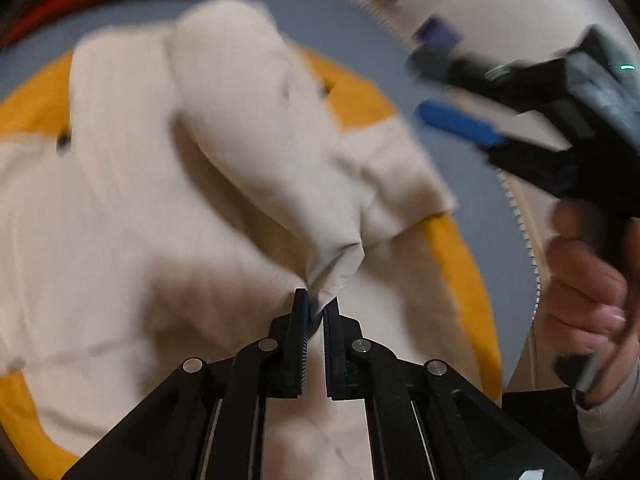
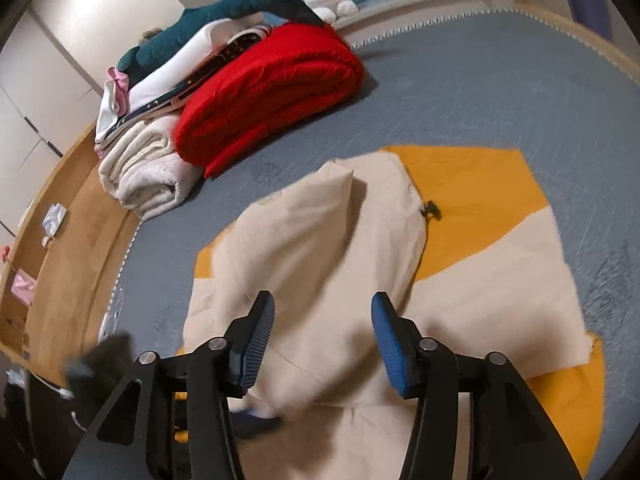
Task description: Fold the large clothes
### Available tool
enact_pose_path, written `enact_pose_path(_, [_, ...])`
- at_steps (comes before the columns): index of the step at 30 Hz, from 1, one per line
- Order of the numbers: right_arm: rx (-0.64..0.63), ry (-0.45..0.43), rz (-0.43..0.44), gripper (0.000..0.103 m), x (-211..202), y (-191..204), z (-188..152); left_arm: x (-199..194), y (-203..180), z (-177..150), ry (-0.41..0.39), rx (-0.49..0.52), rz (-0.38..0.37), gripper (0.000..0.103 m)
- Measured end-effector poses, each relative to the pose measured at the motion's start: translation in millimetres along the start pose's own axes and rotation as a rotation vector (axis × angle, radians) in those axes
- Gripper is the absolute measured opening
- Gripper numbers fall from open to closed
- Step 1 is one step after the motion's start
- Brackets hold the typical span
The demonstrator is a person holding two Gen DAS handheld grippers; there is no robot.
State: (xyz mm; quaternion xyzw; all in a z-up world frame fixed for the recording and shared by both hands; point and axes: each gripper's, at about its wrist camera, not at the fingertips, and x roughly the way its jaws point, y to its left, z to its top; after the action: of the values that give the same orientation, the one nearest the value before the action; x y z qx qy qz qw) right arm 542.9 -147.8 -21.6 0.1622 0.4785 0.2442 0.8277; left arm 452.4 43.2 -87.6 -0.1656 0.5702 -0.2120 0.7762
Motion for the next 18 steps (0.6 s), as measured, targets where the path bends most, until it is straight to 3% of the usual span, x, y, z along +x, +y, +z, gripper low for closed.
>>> enact_pose_path(3, [-0.011, 0.070, 0.016, 0.055, 17, 4, -5, 1, 9, 1, 0.026, -0.058, -0.021, 0.019])
enact_pose_path(8, [-0.081, 0.143, 0.031, 0.055, 42, 27, -19, -28, 23, 6, -0.049, -0.160, -0.066, 0.020])
enact_pose_path(10, [-0.118, 0.141, 0.023, 0.055, 44, 35, -22, -45, 35, 4, -0.094, -0.204, -0.056, 0.021])
enact_pose_path(13, [-0.212, 0.154, 0.027, 0.055, 50, 57, -31, -65, 66, 3, -0.170, -0.323, 0.022, 0.023])
enact_pose_path(15, [-0.284, 0.175, 0.016, 0.055, 57, 70, -40, -61, 88, 0, -0.177, -0.425, 0.060, 0.023])
enact_pose_path(18, [-0.377, 0.225, 0.001, 0.055, 71, 87, -57, -43, 104, -4, -0.157, -0.523, 0.029, 0.023])
